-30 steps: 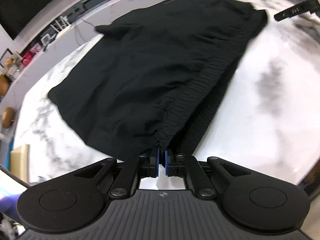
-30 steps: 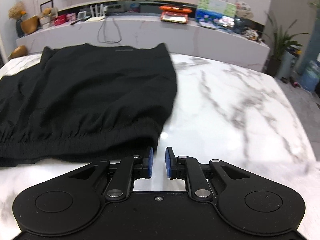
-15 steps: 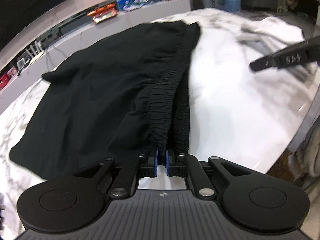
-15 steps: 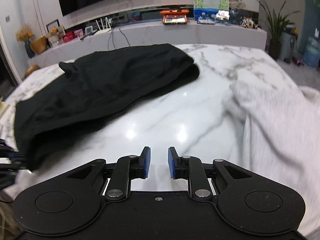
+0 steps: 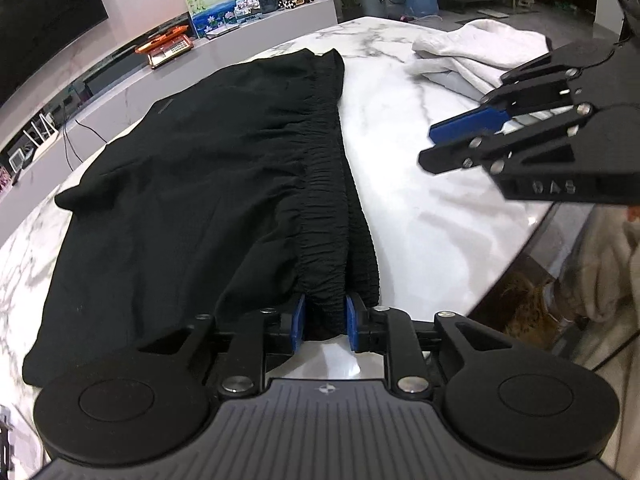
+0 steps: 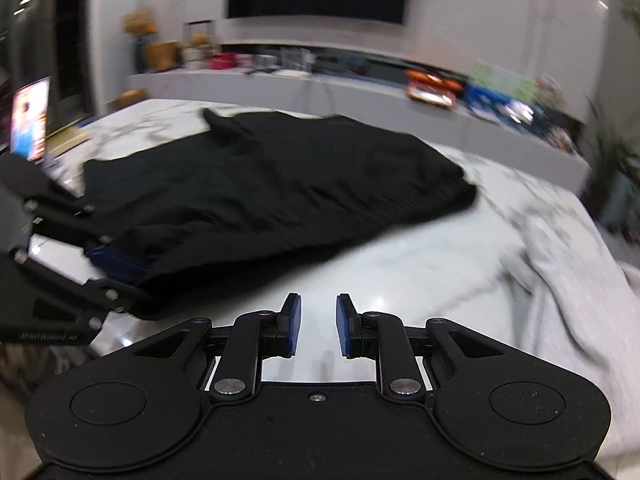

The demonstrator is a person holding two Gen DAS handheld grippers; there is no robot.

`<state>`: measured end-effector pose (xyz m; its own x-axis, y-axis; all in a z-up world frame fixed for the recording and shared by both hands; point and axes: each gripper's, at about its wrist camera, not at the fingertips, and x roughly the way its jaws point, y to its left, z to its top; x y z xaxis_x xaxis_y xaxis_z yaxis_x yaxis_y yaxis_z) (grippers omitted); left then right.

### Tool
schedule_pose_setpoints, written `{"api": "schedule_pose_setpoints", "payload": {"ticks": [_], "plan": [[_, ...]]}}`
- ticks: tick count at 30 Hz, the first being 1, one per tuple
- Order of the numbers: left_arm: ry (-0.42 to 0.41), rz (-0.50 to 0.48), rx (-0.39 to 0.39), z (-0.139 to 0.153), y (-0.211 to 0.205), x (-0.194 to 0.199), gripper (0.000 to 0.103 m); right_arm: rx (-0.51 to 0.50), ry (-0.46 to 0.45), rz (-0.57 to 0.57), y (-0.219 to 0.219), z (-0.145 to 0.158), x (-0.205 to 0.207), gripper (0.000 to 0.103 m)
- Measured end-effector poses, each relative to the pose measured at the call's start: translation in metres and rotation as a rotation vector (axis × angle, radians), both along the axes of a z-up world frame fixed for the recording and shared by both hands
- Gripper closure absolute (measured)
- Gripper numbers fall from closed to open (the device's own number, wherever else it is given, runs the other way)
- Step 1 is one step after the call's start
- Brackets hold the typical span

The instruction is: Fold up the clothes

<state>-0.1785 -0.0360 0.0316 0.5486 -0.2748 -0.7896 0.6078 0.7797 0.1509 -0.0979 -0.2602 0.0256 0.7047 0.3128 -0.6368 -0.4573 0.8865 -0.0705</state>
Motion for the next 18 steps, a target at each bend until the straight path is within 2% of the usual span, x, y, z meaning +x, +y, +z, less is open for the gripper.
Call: {"api": "schedule_pose_setpoints", "payload": {"ticks": [1,2,6,10,14,15,17,18], "plan": [[0.006,-0.005,-0.021,0.001,0.002,-0.002,0.047,-0.007,-0.005,0.026,0.005,0.0,-0.002,0.085],[0.012,-0.01,-0.042,0.003,0.005,-0.004,0.045,-0.02,-0.005,0.039,0.009,0.0,-0.003,0.085],[-0.005,-0.014,-0.05,0.005,0.009,-0.013,0.045,-0.047,-0.006,0.073,0.021,0.003,-0.008,0.085],[-0.005,-0.02,-0.028,0.006,0.02,-0.013,0.045,-0.056,-0.038,0.153,0.029,0.007,-0.017,0.085],[-0.019,-0.004,-0.011,0.01,0.041,-0.008,0.05,-0.083,-0.06,0.252,0.045,0.007,-0.034,0.082],[-0.019,0.006,-0.009,0.011,0.047,-0.005,0.054,-0.103,-0.07,0.286,0.053,0.006,-0.039,0.078],[-0.016,0.034,-0.004,0.011,0.058,0.001,0.059,-0.133,-0.088,0.331,0.063,0.006,-0.045,0.074],[-0.015,0.048,-0.001,0.011,0.064,0.004,0.065,-0.146,-0.095,0.352,0.068,0.005,-0.047,0.074]]}}
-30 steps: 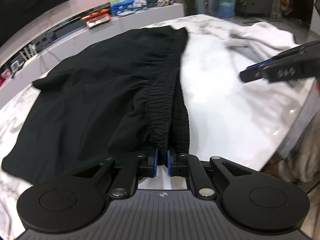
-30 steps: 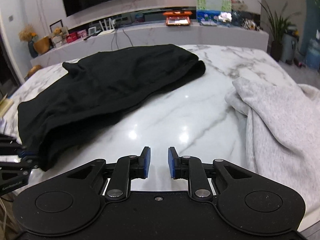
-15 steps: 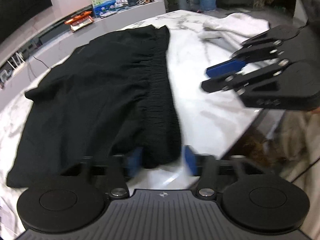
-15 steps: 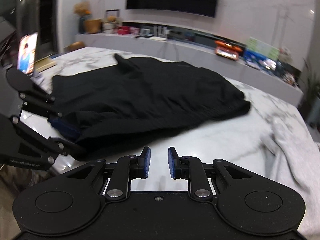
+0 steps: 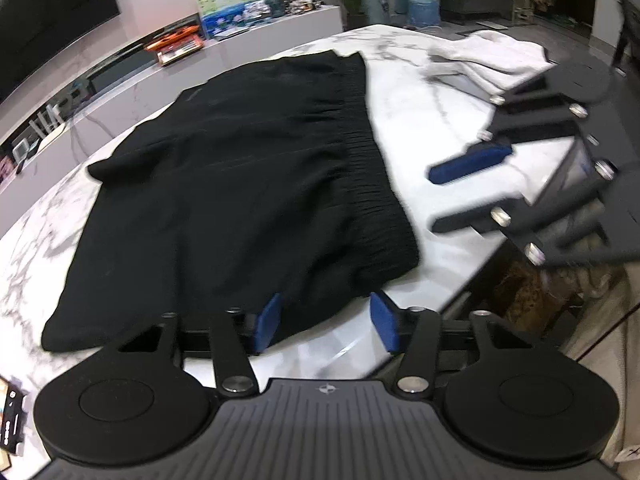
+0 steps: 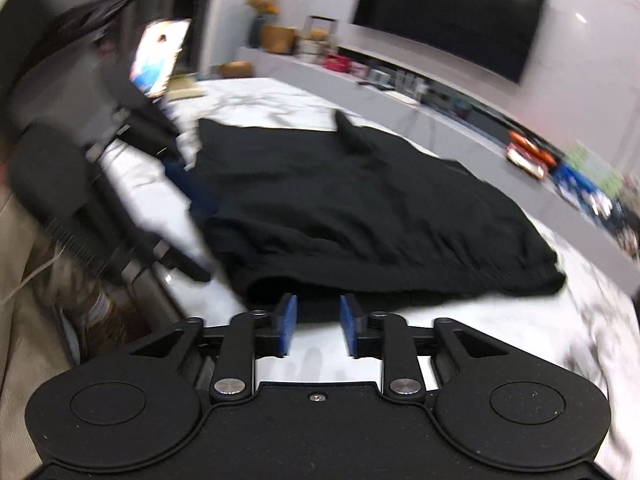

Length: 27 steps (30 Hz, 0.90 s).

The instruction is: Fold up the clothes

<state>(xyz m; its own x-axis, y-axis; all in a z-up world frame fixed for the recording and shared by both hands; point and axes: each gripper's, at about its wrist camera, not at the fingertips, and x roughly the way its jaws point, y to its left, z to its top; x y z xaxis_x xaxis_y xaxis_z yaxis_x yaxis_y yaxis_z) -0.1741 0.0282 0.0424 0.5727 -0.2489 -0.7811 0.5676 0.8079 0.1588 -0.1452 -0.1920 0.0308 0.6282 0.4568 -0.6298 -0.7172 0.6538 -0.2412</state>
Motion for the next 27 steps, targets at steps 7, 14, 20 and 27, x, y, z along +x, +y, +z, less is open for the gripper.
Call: {"api": "schedule_pose_setpoints", "payload": {"ticks": [7,14,20,27], "plan": [[0.002,0.084,0.051,-0.01,0.03,0.019,0.075,-0.09,-0.047,0.105,0.027,-0.004,-0.007,0.069],[0.015,0.106,0.058,-0.015,0.042,0.023,0.075,-0.234,-0.079,0.192,0.045,-0.008,-0.007,0.068],[0.031,0.112,0.03,-0.016,0.049,0.026,0.075,-0.339,-0.088,0.279,0.061,-0.011,-0.005,0.068],[0.035,0.118,0.022,-0.016,0.052,0.026,0.075,-0.42,-0.109,0.342,0.066,-0.014,-0.006,0.068]]}}
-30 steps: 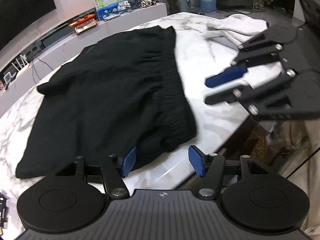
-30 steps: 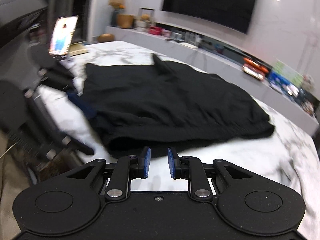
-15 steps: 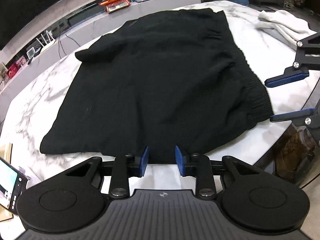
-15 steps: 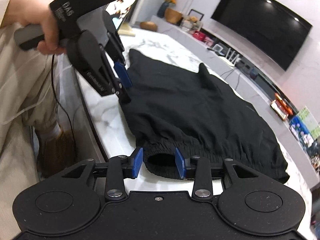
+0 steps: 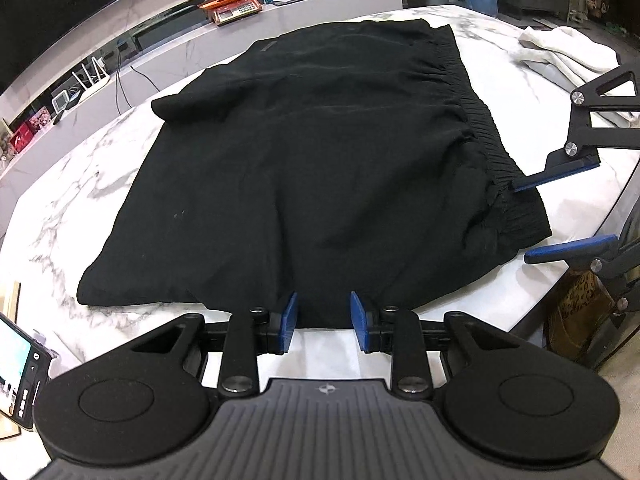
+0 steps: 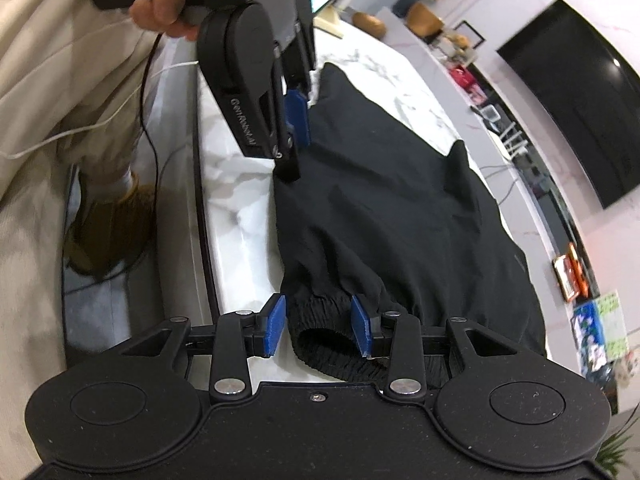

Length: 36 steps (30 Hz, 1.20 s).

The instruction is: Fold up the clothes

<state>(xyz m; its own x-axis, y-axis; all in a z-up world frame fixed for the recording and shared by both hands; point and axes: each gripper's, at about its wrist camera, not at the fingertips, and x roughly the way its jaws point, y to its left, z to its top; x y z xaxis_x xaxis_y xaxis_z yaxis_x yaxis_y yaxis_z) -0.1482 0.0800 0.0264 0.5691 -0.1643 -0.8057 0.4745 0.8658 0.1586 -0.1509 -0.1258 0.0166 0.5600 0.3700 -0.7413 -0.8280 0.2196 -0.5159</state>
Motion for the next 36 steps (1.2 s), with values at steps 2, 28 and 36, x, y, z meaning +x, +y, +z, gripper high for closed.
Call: {"api": "schedule_pose_setpoints", "payload": {"ticks": [2,28,36], "plan": [[0.0,0.0,-0.001,0.0,0.0,-0.001,0.075,-0.031,-0.009,0.025,0.002,-0.002,-0.002,0.068],[-0.056,-0.03,0.017,0.004,-0.004,-0.009,0.074,-0.045,0.067,-0.056,-0.003,0.0,0.009,0.095],[-0.157,-0.067,0.063,0.011,-0.013,-0.022,0.055,0.067,0.058,-0.16,-0.022,0.035,0.025,0.096]]}}
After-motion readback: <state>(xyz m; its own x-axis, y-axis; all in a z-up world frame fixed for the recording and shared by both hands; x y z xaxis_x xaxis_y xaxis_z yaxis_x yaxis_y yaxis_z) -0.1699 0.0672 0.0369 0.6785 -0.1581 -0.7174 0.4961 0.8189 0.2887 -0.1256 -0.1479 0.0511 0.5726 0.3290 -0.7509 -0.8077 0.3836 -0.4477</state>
